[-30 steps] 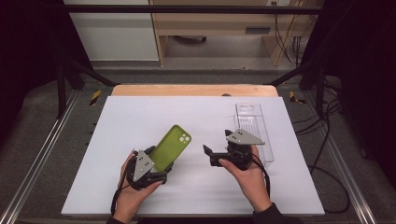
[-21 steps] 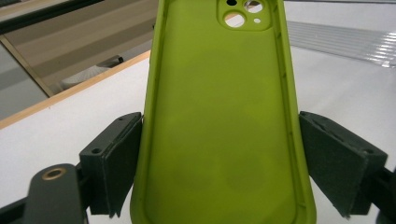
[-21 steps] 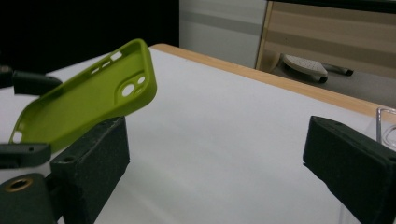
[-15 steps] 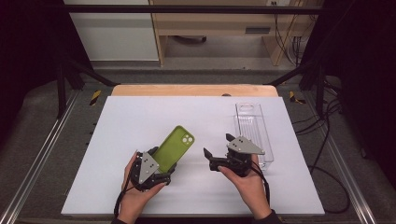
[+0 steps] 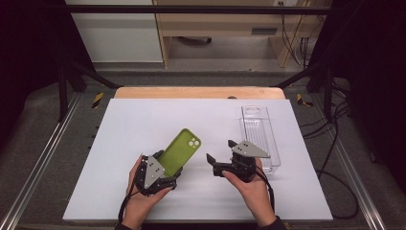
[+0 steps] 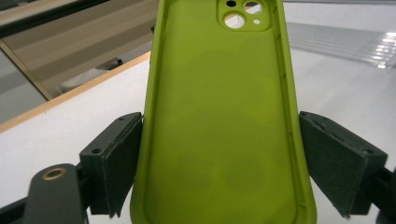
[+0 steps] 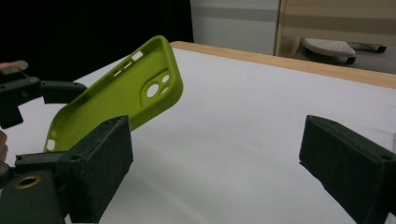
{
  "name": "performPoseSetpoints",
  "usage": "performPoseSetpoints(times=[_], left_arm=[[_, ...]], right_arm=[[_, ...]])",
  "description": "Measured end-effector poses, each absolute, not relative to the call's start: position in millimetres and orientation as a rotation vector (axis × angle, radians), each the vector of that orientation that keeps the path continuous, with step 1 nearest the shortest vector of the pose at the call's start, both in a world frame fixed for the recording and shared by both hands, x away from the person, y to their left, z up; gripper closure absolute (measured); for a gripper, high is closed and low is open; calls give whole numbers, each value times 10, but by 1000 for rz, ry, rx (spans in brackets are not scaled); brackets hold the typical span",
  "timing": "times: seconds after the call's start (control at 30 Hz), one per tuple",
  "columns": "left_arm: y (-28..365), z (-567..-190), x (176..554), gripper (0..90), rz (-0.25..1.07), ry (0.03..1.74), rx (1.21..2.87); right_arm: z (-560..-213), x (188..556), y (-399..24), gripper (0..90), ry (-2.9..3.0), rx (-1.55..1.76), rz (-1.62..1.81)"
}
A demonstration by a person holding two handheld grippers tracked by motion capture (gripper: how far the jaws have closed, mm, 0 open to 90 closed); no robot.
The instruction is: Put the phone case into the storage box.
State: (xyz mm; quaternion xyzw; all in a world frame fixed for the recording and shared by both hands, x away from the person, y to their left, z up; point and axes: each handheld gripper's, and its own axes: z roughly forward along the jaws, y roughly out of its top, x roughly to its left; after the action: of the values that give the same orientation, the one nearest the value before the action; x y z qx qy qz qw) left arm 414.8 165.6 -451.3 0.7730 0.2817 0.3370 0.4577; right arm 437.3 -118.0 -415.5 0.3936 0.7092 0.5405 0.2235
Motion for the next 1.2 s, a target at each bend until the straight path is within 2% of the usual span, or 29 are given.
performPoseSetpoints(times=[0.37, 0.7, 0.83, 1.1, 1.2], left_arm=[[1621, -4510, 4126, 160, 841, 683, 1902], [1582, -4494, 4082, 160, 900, 654, 1912], [1610, -4462, 4065, 161, 947, 638, 1906], [1642, -4457, 4052, 160, 961, 651, 1892], [1605, -4459, 4048, 161, 967, 632, 1897]], right_arm=[[-4202, 4401, -1140, 119, 1991, 1117, 1476], [-4077, 4466, -987, 141, 2059, 1121, 1453], [-4002, 4529, -948, 179, 2063, 1150, 1466], [-3957, 4552, -868, 261, 2073, 1157, 1498], [-3940, 4586, -788, 321, 2093, 1146, 1502]])
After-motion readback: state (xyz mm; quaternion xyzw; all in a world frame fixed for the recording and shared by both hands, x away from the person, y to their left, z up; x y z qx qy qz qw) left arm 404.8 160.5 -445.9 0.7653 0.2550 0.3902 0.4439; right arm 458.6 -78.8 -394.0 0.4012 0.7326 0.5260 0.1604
